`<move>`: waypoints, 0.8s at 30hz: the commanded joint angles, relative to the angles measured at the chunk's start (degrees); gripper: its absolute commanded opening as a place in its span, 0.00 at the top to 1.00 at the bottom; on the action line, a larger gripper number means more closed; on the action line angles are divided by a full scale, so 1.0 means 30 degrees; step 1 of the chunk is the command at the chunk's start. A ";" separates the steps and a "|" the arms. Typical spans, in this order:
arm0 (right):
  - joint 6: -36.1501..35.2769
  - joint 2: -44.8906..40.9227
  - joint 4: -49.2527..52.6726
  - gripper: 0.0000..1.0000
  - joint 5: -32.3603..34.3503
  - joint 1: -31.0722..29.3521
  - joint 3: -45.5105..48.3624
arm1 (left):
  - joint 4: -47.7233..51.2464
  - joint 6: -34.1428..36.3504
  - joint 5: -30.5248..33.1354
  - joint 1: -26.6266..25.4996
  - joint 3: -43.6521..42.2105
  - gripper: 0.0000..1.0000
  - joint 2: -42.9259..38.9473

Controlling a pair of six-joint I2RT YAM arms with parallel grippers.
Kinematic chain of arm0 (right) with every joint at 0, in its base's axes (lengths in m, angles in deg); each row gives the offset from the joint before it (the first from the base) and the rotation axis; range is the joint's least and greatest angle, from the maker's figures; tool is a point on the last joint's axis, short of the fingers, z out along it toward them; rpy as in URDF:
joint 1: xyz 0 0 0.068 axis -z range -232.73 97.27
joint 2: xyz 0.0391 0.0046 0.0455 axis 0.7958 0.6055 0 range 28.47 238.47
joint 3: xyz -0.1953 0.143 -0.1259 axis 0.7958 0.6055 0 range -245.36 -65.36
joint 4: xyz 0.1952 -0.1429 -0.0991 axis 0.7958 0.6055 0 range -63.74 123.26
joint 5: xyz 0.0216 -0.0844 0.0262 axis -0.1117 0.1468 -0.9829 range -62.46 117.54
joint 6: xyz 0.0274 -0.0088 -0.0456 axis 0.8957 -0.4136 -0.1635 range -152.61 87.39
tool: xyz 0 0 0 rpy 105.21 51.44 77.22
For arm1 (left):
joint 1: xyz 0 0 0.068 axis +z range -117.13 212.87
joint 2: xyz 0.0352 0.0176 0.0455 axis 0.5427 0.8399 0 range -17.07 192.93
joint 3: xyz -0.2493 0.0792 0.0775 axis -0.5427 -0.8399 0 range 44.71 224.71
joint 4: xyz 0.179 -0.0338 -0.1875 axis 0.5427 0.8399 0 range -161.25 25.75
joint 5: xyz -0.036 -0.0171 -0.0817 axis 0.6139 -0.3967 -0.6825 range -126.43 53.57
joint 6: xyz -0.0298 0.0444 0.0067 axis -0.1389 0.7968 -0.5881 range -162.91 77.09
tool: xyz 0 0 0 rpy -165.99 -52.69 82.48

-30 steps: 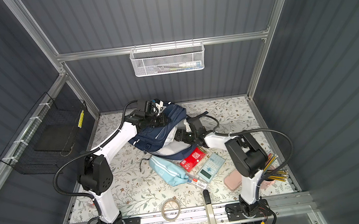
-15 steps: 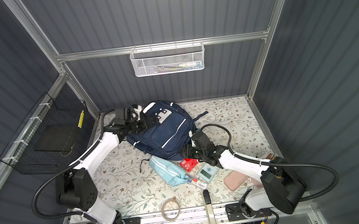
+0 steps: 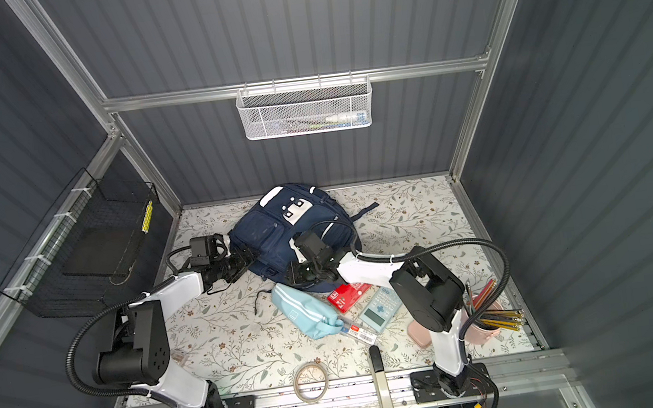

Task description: Pack the student bag

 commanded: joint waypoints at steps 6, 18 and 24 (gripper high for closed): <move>0.0822 -0.0531 -0.0346 0.59 -0.0582 -0.2102 0.0870 | -0.4123 -0.1755 -0.0374 -0.1151 -0.1493 0.23 0.2103; -0.0589 0.0709 0.1588 0.48 0.4363 -0.1533 -0.1886 | -0.4033 -0.2567 -0.2072 -0.1585 -0.1316 1.00 0.1185; -0.1328 0.2624 0.2321 0.50 0.6027 -0.1846 -0.3946 | -0.5119 -0.4643 -0.3804 -0.1556 -0.1446 1.00 0.0328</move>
